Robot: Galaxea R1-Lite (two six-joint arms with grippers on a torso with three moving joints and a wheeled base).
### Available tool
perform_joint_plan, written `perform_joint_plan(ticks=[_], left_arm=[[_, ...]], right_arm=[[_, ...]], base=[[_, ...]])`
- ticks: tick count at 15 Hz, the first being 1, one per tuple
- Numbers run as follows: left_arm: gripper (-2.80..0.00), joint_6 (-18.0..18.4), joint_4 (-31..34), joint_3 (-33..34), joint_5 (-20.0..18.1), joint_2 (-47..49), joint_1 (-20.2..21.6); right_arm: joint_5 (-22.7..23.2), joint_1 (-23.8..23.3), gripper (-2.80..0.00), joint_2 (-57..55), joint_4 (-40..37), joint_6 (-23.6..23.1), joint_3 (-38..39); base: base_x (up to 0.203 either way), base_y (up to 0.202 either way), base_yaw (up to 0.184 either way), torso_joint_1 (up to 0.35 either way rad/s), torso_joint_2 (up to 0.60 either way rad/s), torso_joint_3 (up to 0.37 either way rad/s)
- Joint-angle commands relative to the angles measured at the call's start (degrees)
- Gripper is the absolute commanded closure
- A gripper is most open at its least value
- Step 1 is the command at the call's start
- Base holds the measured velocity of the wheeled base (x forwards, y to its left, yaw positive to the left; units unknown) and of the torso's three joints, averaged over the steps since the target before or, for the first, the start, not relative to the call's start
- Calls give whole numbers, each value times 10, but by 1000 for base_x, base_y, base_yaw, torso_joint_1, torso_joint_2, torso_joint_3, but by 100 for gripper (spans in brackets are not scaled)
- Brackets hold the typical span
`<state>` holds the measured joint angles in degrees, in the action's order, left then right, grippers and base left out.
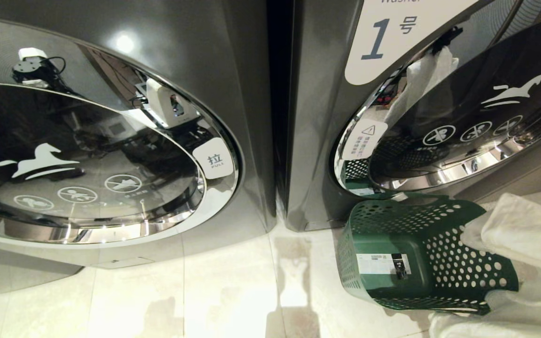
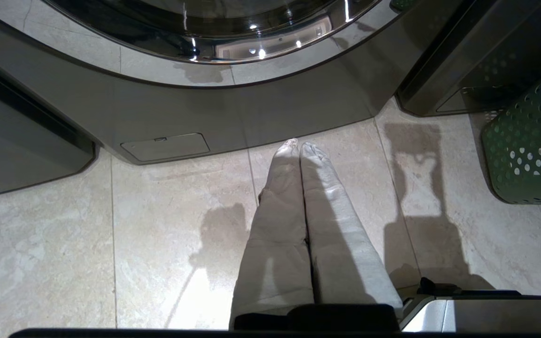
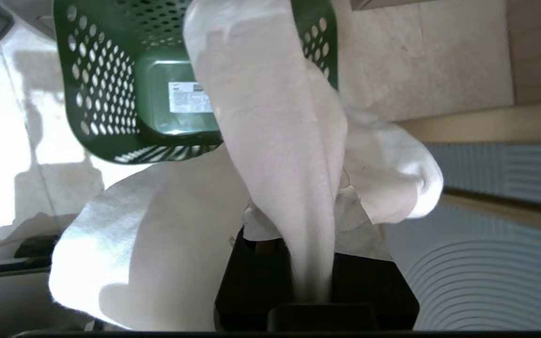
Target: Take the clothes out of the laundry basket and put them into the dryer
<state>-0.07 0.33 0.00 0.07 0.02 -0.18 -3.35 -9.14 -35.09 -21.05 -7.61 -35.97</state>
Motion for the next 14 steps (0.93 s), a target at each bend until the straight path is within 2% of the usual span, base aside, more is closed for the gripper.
perform_joint_plan(ticks=[1, 5, 8, 10, 12, 14], left_arm=[[0, 0, 0, 1, 0, -1, 0], [0, 0, 0, 1, 0, -1, 0], [0, 0, 0, 1, 0, -1, 0], [0, 0, 0, 1, 0, -1, 0], [0, -1, 0, 1, 0, -1, 0], [0, -1, 0, 1, 0, -1, 0]], right_arm=[[0, 5, 0, 53, 6, 1, 38], [11, 26, 0, 95, 91, 6, 119], [8, 96, 0, 145, 162, -1, 228], [6, 119, 0, 194, 200, -8, 299], [15, 116, 0, 204, 276, -4, 366], [48, 71, 0, 224, 251, -4, 371]], base=[[0, 0, 0, 0, 0, 0], [0, 0, 0, 0, 0, 0], [0, 0, 0, 0, 0, 0], [0, 0, 0, 0, 0, 0], [0, 0, 0, 0, 0, 0], [0, 0, 0, 0, 0, 0]])
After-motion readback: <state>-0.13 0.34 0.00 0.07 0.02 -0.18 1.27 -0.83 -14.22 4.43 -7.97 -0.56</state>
